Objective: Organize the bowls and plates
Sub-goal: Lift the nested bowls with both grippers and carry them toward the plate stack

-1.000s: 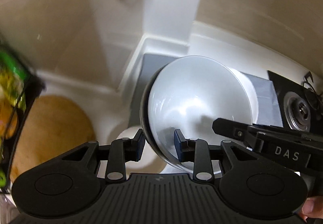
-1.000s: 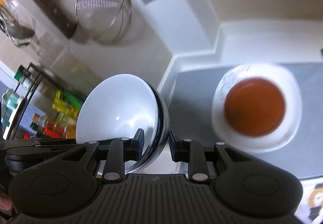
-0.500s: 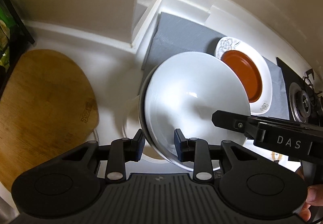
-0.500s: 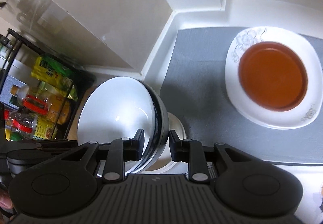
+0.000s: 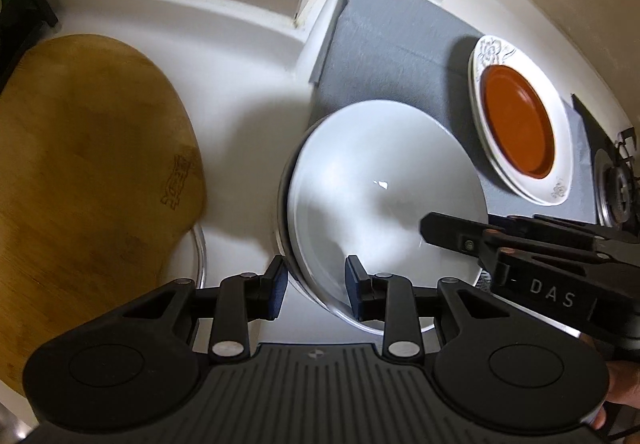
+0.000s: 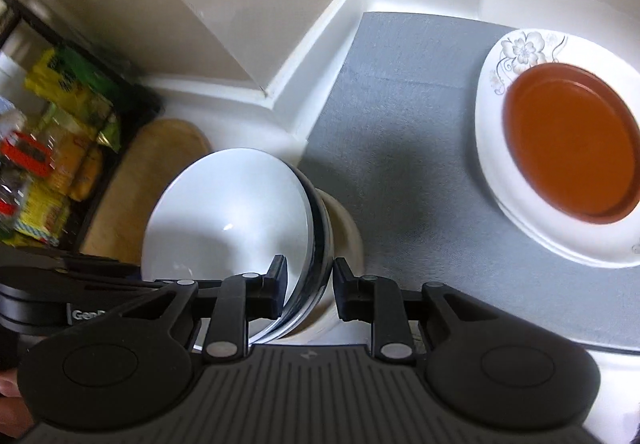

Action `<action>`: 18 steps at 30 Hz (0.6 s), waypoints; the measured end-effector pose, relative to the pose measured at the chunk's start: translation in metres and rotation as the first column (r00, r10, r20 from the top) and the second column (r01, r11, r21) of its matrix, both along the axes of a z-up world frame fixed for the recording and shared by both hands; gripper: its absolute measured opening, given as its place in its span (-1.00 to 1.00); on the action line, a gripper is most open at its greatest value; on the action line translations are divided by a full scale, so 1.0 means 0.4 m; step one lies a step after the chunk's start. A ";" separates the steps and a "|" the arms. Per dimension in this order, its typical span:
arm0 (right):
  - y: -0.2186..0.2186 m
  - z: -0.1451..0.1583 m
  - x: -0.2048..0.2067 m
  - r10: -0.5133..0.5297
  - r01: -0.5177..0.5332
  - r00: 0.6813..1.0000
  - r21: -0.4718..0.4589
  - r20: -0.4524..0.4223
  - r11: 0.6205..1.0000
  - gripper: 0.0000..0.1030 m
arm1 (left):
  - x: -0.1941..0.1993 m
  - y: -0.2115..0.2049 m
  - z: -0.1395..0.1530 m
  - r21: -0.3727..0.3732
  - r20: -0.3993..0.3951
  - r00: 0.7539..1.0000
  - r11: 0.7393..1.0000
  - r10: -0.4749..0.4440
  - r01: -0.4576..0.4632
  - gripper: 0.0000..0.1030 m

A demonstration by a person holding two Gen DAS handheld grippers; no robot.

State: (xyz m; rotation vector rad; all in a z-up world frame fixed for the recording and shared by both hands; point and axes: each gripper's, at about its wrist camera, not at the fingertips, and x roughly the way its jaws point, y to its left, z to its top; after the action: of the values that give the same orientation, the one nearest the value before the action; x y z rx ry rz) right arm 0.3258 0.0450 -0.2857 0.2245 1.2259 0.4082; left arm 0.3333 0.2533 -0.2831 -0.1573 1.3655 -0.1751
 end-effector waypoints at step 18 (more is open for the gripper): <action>-0.028 0.074 0.025 0.004 -0.002 0.995 -0.017 0.101 1.000 -0.90 | -0.002 -0.007 0.063 0.124 0.176 0.982 0.991 -0.062 0.040 -0.44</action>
State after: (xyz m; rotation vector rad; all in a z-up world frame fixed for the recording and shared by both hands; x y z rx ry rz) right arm 0.3356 0.0338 -0.2562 0.1853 1.1305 0.4070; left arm 0.3325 0.2504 -0.2581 -0.0052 1.1969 -0.1464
